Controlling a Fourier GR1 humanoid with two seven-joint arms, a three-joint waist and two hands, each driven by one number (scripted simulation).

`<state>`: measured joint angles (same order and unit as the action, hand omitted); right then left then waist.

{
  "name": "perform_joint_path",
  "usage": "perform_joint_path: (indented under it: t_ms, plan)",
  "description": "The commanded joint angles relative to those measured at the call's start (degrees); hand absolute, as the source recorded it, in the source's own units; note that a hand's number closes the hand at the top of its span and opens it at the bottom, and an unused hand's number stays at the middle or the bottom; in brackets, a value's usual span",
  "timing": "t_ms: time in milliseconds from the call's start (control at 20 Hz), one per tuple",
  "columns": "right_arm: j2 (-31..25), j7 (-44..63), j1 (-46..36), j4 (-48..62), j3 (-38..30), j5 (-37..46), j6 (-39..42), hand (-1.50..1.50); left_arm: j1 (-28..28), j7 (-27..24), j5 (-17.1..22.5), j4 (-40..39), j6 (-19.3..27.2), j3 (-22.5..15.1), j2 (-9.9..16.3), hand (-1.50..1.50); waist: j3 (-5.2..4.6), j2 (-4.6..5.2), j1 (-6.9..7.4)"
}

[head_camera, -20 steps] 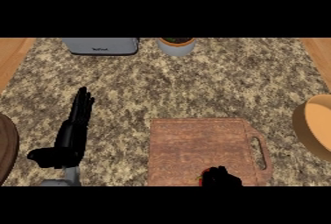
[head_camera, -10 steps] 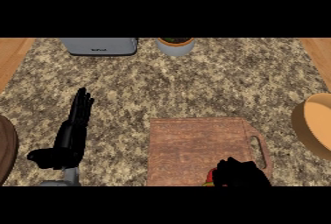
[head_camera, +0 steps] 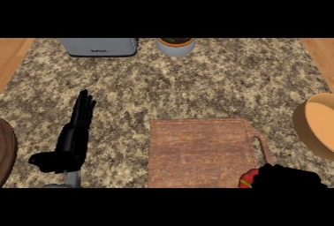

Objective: Pick the bell pepper from the cutting board and place it in the pot

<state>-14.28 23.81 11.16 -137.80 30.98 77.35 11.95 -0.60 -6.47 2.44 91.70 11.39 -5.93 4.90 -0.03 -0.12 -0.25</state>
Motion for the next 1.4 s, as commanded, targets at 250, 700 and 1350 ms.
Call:
perform_joint_path:
  t_ms: [250,700,1350]
  plan:
    - [-0.31,1.52,-3.66,-6.86,-19.26,-8.27,6.40,1.50,-1.35,-0.34,2.28,1.42,-3.23,2.02,1.68,0.00,0.05,0.11,0.11]
    - [-2.52,-8.31,-13.00,6.49,-45.63,-19.83,8.58,1.50,-1.92,0.19,0.03,2.49,-1.47,1.42,0.74,0.00,0.08,0.08,0.21]
    - [-16.08,-28.02,-22.11,45.33,-60.68,-29.36,2.26,1.50,1.00,1.29,0.83,0.27,-3.20,2.69,0.53,0.00,0.07,0.26,0.65]
